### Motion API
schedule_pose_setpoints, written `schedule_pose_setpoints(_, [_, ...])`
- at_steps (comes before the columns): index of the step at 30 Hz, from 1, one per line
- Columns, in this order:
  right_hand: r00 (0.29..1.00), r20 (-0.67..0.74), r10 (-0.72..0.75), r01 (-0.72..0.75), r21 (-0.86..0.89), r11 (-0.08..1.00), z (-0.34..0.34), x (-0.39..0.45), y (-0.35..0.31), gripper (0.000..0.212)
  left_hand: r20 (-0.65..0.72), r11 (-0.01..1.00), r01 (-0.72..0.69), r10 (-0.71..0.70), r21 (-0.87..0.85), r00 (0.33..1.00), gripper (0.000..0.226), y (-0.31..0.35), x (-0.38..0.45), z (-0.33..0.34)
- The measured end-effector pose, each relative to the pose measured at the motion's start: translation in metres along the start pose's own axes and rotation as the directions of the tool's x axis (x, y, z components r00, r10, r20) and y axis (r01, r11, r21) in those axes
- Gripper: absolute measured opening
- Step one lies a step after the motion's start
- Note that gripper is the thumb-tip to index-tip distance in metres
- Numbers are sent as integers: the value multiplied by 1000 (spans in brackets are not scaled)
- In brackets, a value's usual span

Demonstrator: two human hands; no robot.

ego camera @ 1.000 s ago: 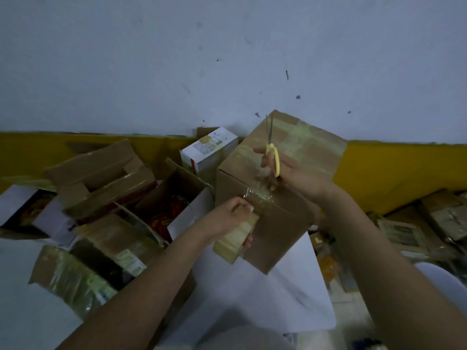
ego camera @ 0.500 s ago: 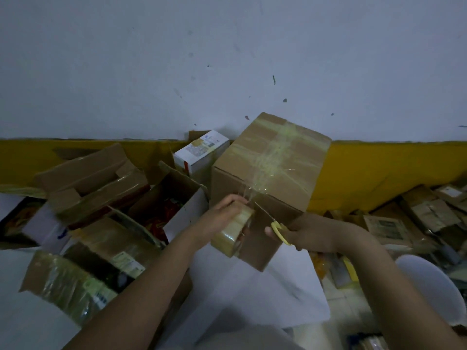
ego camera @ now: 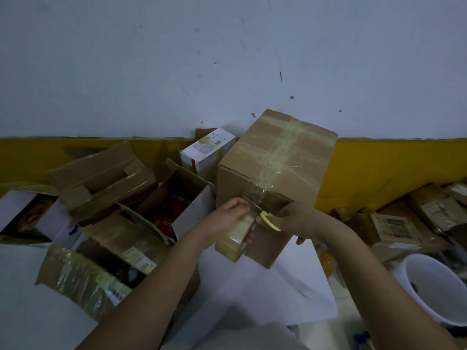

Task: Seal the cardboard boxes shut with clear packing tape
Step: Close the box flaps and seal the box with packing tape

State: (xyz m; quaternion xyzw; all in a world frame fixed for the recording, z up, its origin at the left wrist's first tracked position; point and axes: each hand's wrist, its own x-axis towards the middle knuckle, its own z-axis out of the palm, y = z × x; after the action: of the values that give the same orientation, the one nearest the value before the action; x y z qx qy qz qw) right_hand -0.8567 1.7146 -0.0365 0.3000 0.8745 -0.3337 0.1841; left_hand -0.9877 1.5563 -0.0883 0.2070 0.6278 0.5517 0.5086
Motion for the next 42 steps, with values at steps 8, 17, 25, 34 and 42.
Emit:
schedule_pose_setpoints(8, [982,-133,-131,117,-109,987,8,3,17,40,44,995,44,-48,85,998,24,1,1,-4])
schedule_pose_setpoints(17, [997,31,69,-71,64,995,95,19,96,21,-6,975,215,-215,46,977,25,-66,-10,-12])
schedule_pose_setpoints(25, [984,-48,170,-174,-98,980,197,76,161,11,-56,918,276,-303,-286,951,6,-105,-19,4])
schedule_pose_setpoints(34, [965,-188,-183,249,431,867,178,69,77,14,-151,942,224,-267,-250,952,34,-121,-39,10])
schedule_pose_setpoints(42, [915,-80,-396,404,124,906,186,65,48,19,-394,948,164,-266,-274,880,31,-136,-58,40])
